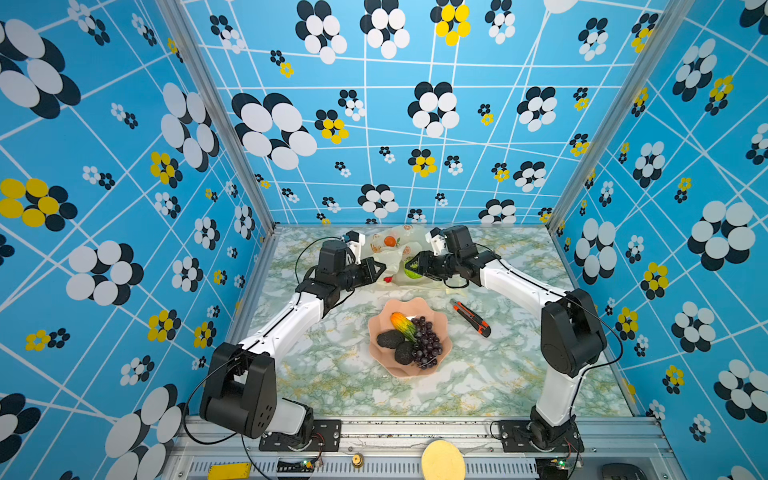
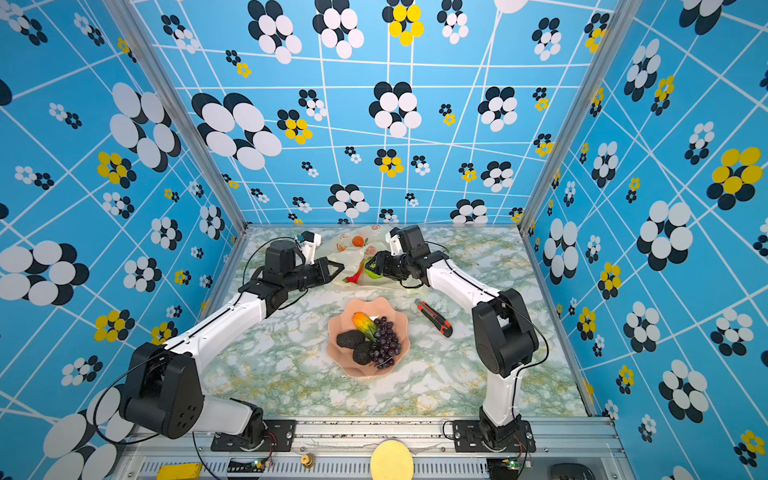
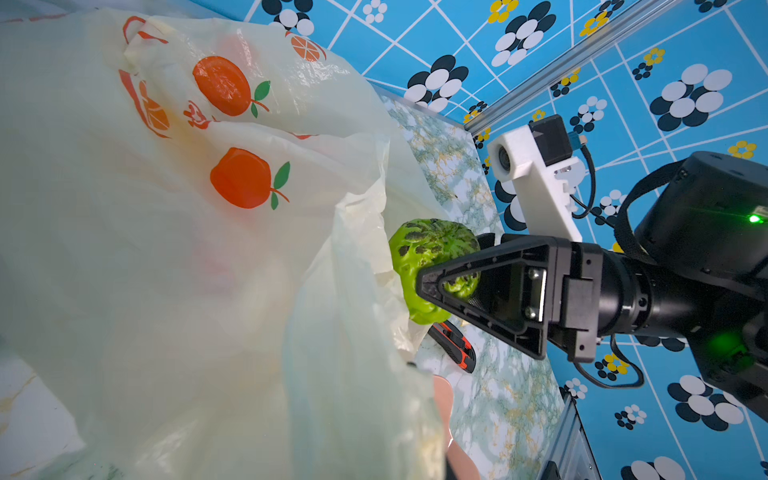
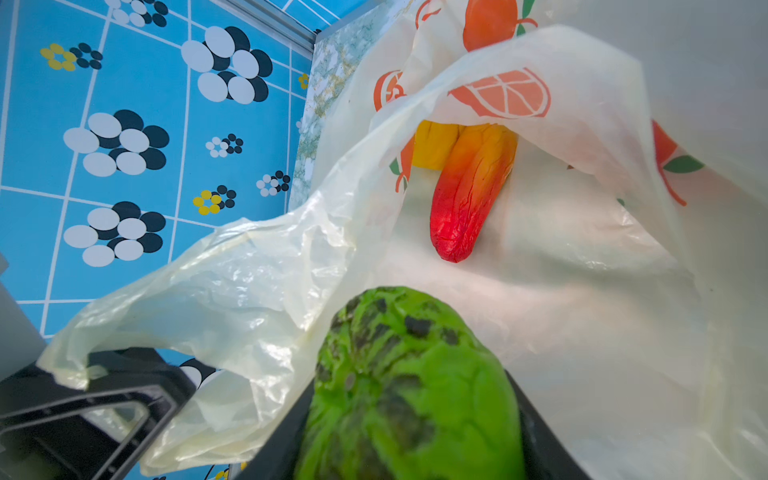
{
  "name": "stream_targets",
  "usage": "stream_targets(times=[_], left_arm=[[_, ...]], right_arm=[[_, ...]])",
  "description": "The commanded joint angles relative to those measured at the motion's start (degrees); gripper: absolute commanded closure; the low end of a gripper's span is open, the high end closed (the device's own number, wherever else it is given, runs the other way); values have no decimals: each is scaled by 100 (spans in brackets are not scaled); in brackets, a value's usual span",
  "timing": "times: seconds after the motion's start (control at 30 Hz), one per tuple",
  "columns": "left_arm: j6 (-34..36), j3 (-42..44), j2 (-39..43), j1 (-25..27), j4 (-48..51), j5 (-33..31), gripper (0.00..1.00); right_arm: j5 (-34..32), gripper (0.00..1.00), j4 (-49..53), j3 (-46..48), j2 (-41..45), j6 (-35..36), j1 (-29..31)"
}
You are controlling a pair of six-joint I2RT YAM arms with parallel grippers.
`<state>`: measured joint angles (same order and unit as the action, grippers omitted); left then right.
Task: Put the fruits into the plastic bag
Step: 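Lower the custard apple into the bag mouth with the right gripper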
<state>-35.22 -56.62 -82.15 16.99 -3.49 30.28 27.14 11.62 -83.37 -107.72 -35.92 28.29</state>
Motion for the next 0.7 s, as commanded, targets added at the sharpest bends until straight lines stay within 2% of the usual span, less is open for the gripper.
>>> stream_targets(times=[0.0, 0.33, 0.67], left_arm=[[-46, -38, 144, 53, -213, 127, 100], [-46, 3, 173, 93, -292, 195, 100], [4, 2, 190, 177, -380, 281, 100]], right_arm=[[168, 53, -28, -171, -161, -181, -19], [326, 53, -318, -442, -689, -527, 137], [398, 53, -470, -1109, -1279, -843, 264]])
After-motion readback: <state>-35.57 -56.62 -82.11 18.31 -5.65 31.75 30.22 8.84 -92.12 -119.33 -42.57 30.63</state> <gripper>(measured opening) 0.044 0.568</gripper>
